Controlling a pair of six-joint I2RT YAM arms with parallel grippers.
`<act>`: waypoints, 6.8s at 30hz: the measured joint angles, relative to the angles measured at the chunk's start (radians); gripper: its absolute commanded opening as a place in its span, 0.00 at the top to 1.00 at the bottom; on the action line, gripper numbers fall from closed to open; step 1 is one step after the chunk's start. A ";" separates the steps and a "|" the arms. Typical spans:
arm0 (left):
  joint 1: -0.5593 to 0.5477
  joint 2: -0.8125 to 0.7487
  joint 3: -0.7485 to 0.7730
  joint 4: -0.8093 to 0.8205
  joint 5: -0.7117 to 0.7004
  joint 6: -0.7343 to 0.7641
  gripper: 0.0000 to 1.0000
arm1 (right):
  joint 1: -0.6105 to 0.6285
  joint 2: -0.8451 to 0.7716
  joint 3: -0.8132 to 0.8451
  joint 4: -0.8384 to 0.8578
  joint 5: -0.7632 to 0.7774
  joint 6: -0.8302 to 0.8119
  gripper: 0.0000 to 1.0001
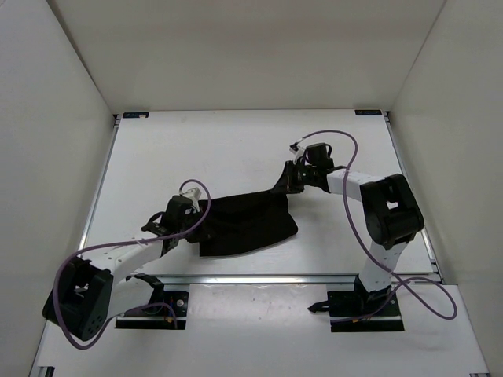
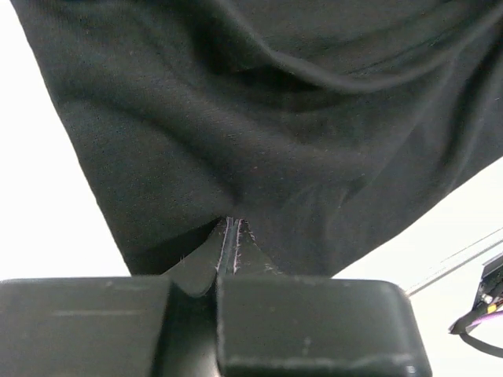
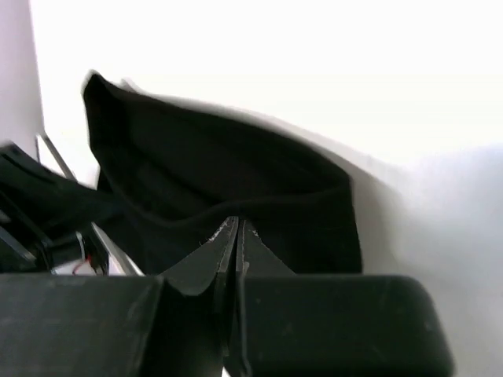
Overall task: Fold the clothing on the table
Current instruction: Fold the skirt
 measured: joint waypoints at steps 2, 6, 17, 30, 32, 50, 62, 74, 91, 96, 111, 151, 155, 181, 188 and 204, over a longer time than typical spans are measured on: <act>0.000 0.009 -0.002 0.003 0.000 0.002 1.00 | -0.004 0.027 0.043 0.011 -0.005 0.008 1.00; 0.004 0.021 0.000 0.000 0.000 0.013 1.00 | -0.014 0.052 0.100 -0.002 -0.012 0.011 0.94; 0.045 0.002 0.080 -0.066 -0.076 0.047 0.59 | -0.068 -0.233 -0.110 -0.175 0.103 -0.092 0.26; 0.032 0.045 0.080 -0.088 -0.150 0.046 0.86 | -0.003 -0.201 -0.200 -0.193 0.148 -0.120 0.34; 0.031 0.054 0.080 -0.089 -0.161 0.047 0.86 | 0.012 -0.199 -0.204 -0.177 0.147 -0.120 0.35; -0.015 0.142 0.077 -0.007 -0.200 0.029 1.00 | 0.045 -0.098 -0.185 -0.115 0.124 -0.101 1.00; -0.147 0.330 0.196 0.095 -0.165 0.013 1.00 | -0.010 -0.138 0.025 -0.333 0.211 -0.162 1.00; -0.200 0.460 0.283 0.169 -0.067 -0.024 1.00 | 0.182 -0.320 0.099 -0.290 0.169 -0.098 1.00; -0.201 0.493 0.278 0.229 0.047 -0.030 1.00 | 0.414 -0.149 0.048 -0.267 0.197 0.025 0.36; -0.194 0.492 0.277 0.227 0.058 -0.026 1.00 | 0.357 -0.237 0.055 -0.312 0.233 0.042 0.06; -0.194 0.405 0.277 0.109 0.044 -0.011 1.00 | 0.166 -0.552 -0.251 -0.263 0.276 0.060 0.78; 0.012 0.160 0.248 -0.124 0.036 0.056 1.00 | 0.451 -0.392 -0.199 -0.084 0.169 0.136 0.79; -0.012 0.104 0.263 -0.137 0.064 0.048 1.00 | 0.370 -0.527 -0.238 -0.084 0.191 0.135 0.99; -0.183 -0.031 0.057 -0.063 0.205 -0.021 1.00 | 0.455 -0.295 -0.382 0.031 0.168 0.187 1.00; -0.225 -0.039 0.055 -0.074 0.213 -0.032 1.00 | 0.371 -0.323 -0.385 0.016 0.159 0.174 1.00; 0.003 -0.235 0.255 -0.348 0.042 0.038 0.50 | -0.084 -0.735 -0.245 -0.238 0.212 0.081 0.14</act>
